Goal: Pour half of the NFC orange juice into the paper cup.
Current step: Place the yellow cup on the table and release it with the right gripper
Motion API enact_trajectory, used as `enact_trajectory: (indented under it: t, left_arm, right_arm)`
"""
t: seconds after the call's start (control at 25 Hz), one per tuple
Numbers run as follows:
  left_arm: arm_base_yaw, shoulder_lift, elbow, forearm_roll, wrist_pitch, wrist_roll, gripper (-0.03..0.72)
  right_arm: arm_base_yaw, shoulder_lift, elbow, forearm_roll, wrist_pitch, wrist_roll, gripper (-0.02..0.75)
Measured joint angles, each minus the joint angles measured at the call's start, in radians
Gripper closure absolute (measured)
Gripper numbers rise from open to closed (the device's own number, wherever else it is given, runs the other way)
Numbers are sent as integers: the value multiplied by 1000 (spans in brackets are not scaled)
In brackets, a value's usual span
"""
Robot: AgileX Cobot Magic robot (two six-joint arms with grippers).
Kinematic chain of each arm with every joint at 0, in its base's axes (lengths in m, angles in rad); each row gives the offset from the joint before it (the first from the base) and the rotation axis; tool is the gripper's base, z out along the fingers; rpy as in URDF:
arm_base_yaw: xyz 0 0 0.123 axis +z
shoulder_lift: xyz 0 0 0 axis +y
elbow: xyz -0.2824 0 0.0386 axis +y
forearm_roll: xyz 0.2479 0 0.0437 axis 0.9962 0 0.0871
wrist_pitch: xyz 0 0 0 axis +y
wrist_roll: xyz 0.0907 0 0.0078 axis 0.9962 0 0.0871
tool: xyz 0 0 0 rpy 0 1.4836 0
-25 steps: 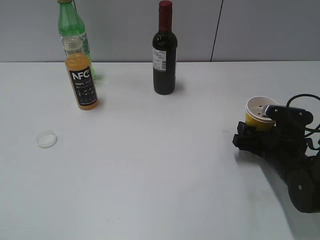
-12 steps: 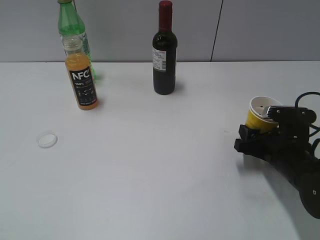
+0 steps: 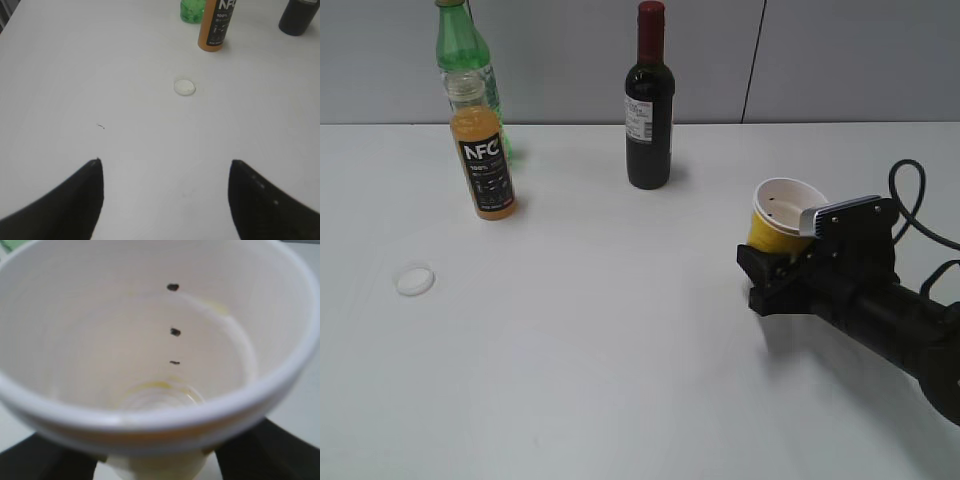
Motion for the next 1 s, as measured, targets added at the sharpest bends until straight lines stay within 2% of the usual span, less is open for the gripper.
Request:
enact_trajectory:
  t: [0.28, 0.64, 0.84, 1.0]
  left_arm:
    - [0, 0, 0, 0, 0, 0, 98]
    - [0, 0, 0, 0, 0, 0, 98]
    - [0, 0, 0, 0, 0, 0, 98]
    - [0, 0, 0, 0, 0, 0, 98]
  right_arm:
    - [0, -1, -123, -325, 1, 45, 283]
    - [0, 21, -365, -760, 1, 264, 283]
    - [17, 74, -477, -899, 1, 348, 283]
    - [48, 129, -552, -941, 1, 396, 283]
